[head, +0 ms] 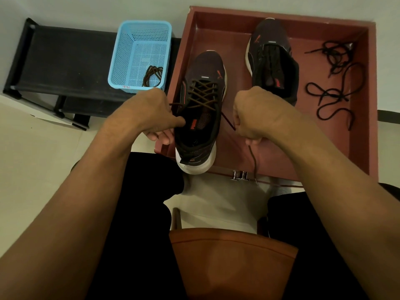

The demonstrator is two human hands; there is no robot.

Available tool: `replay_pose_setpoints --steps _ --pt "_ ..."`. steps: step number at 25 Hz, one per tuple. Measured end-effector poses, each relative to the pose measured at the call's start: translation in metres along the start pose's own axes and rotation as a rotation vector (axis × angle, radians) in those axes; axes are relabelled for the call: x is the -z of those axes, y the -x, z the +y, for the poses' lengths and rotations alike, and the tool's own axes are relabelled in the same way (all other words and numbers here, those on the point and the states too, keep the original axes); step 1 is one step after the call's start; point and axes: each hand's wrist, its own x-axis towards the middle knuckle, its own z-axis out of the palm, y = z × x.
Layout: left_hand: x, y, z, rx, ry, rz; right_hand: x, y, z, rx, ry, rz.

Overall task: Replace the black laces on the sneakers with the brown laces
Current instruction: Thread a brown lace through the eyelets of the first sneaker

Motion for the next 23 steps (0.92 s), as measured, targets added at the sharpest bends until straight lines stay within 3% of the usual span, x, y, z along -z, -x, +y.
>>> replay_pose_setpoints --steps 5,11,14,18,23 --pt "0.001 0.0 -0.001 -0.013 -0.022 0.005 -0.001 -0.001 -0.003 0.017 0.04 0.001" --pt "0.005 0.005 -0.003 -0.062 -0.069 0.029 0.008 -0.002 0.006 0.028 -0.105 0.013" --pt "0.014 0.011 -0.005 -0.127 0.007 0.052 0.015 -0.001 0.011 0.026 -0.317 0.073" --pt "0.018 0.014 -0.007 -0.176 0.417 0.127 0.019 0.001 0.013 0.063 -0.823 0.113" --pt "0.016 0.015 -0.002 -0.306 0.628 0.271 0.024 -0.005 0.009 0.165 -1.149 0.312"
